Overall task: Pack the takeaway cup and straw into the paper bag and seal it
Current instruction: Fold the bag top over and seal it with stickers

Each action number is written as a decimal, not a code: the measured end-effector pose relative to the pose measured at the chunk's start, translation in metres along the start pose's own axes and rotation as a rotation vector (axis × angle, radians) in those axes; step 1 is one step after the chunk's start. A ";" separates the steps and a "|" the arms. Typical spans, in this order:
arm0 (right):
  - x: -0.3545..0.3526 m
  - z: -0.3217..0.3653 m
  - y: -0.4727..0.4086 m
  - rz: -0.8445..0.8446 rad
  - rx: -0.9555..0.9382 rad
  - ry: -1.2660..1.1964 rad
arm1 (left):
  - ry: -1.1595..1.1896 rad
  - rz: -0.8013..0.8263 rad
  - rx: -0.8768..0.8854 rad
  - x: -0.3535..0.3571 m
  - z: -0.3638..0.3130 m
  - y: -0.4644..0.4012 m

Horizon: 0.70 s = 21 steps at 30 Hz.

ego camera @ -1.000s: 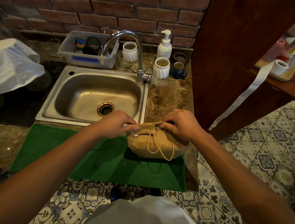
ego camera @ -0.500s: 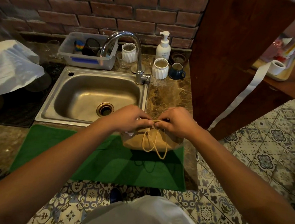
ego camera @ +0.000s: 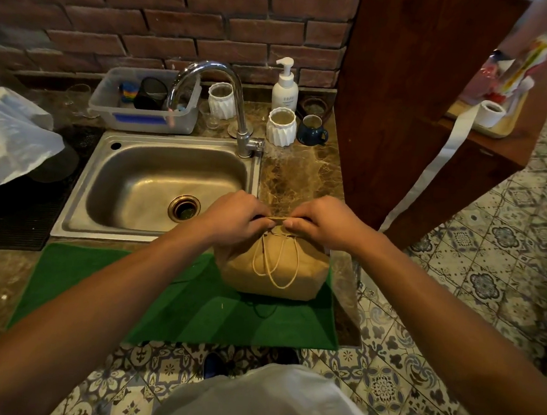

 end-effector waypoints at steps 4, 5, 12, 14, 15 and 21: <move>0.003 -0.006 0.006 -0.090 -0.013 0.051 | -0.021 0.034 0.000 0.000 -0.004 0.001; 0.005 -0.006 0.008 -0.098 -0.019 0.043 | -0.019 0.050 -0.002 0.002 -0.004 0.001; 0.005 -0.029 0.014 -0.058 0.087 0.017 | 0.068 0.018 -0.063 0.012 0.005 0.011; 0.009 -0.034 0.013 -0.067 0.115 -0.023 | 0.088 0.014 -0.080 0.013 0.008 0.014; 0.012 -0.035 0.013 -0.077 0.124 -0.070 | 0.099 0.021 -0.095 0.013 0.010 0.016; 0.009 -0.047 0.026 -0.081 0.135 -0.502 | 0.152 0.023 -0.144 0.017 0.020 0.025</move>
Point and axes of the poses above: each hand's wrist, its own y-axis away from the middle knuckle, its own x-axis out of the palm, z = x × y, the point moved 6 cm from there along -y, towards the middle knuckle
